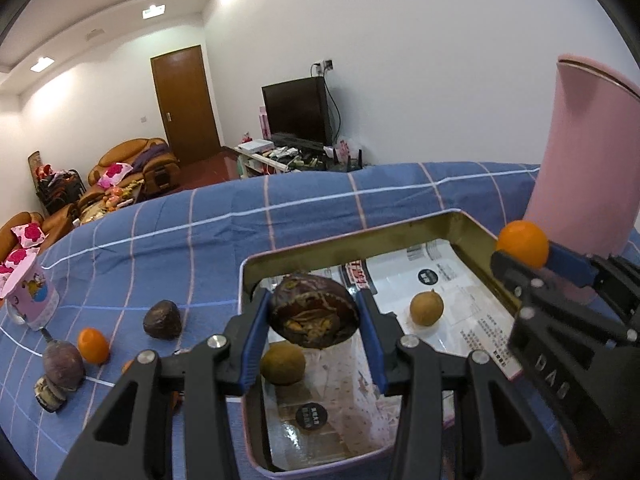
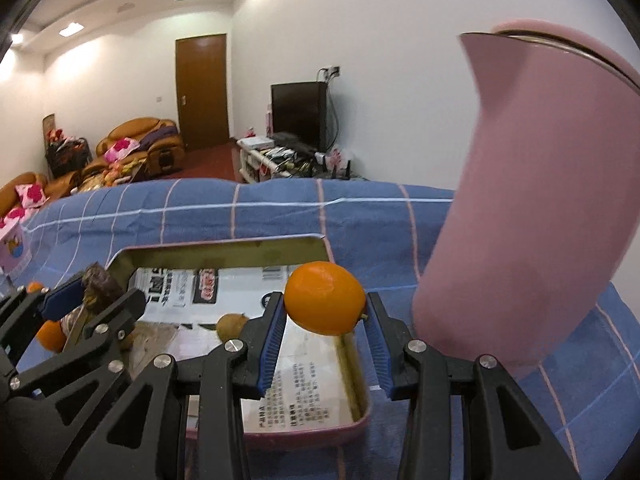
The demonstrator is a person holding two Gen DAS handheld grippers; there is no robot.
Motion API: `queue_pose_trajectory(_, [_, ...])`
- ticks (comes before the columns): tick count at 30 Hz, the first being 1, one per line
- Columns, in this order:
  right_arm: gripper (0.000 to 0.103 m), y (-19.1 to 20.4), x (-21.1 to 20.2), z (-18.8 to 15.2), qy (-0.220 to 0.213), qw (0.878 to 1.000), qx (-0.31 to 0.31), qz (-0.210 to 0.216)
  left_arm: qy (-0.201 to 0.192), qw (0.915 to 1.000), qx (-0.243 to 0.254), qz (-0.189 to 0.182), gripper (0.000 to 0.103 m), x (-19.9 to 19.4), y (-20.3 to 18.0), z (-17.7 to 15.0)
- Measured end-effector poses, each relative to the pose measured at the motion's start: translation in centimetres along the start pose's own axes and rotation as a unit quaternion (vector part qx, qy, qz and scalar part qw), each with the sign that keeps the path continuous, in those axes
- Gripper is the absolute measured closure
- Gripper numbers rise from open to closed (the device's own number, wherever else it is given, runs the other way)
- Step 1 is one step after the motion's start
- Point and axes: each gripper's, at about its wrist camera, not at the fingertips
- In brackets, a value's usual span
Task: Organize fruits
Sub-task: 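Carry the brown fruit and orange into the tin and open both tools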
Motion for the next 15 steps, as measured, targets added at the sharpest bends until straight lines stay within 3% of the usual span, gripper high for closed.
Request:
queue_pose_trajectory(13, [0.06,-0.2,0.59,-0.21,0.018,1.0,0.006,0.011,0.001,0.9999,0.01,0.0,0.055,0.07,-0.5,0.05])
queue_pose_trajectory(15, [0.06,-0.34,0.64,-0.22,0.018,1.0,0.01,0.015,-0.001,0.9999,0.014,0.003,0.048,0.03,-0.7,0.02])
Point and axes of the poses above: each gripper's, at about its wrist camera, not at the fingertips, and x roughly the way its jaws point, y to its left, z to its top, and after that the axes turned 2 degrees about -y, right-handed
